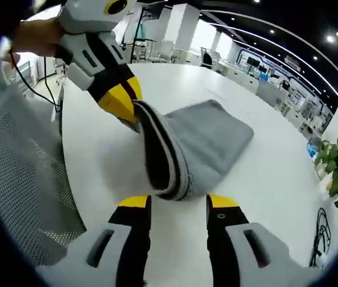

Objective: Fold the towel on the table until its edges align and the towel forms a compact rectangular stack.

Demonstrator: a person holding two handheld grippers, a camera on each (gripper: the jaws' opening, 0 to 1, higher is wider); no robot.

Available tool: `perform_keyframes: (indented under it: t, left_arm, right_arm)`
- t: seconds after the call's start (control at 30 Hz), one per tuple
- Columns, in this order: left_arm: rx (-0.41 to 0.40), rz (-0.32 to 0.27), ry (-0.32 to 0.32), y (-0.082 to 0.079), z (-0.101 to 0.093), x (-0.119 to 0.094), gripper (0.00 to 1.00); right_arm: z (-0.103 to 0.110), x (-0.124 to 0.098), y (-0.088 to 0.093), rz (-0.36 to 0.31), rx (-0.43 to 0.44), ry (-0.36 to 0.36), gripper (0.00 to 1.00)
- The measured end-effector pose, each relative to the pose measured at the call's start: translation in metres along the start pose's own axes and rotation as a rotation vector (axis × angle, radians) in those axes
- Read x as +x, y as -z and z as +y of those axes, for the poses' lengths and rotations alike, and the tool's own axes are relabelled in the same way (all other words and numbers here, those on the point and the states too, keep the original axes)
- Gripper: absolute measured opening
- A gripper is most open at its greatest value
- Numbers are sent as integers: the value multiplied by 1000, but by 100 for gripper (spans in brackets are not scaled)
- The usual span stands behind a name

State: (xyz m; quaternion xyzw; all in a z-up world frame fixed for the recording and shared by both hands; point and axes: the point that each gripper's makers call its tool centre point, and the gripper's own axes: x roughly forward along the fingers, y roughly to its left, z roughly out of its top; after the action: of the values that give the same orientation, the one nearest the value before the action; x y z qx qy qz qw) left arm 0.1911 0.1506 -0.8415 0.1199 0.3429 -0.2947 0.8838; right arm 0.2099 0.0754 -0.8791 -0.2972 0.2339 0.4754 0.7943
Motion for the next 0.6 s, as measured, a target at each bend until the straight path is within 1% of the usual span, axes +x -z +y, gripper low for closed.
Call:
perform_keyframes:
  t: [0.07, 0.13, 0.17, 0.2, 0.27, 0.37, 0.43, 0.53, 0.6]
  left_arm:
    - [13, 0, -1, 0, 0, 0, 7]
    - [17, 2, -1, 0, 0, 0, 7]
    - [22, 3, -1, 0, 0, 0, 7]
    - [24, 2, -1, 0, 0, 0, 7]
    - [21, 3, 0, 2, 0, 1, 7]
    - [14, 6, 1, 4, -1, 2, 7]
    - [20, 9, 1, 6, -2, 3, 7]
    - [39, 19, 1, 10, -5, 3, 7]
    - [75, 26, 0, 13, -6, 4, 7]
  right_arm:
    - [-1, 1, -5, -9, -38, 2, 37]
    - [-3, 1, -10, -15, -109, 13, 36]
    - [-3, 1, -11, -17, -120, 13, 35]
    - [-2, 1, -12, -20, -131, 10, 33]
    - [0, -5, -18, -35, -152, 8, 25]
    - [0, -9, -21, -37, -185, 11, 18]
    - [-1, -10, -23, -46, -192, 8, 11]
    - [-3, -9, -25, -57, -171, -3, 8]
    - [-4, -9, -27, -66, -142, -5, 7]
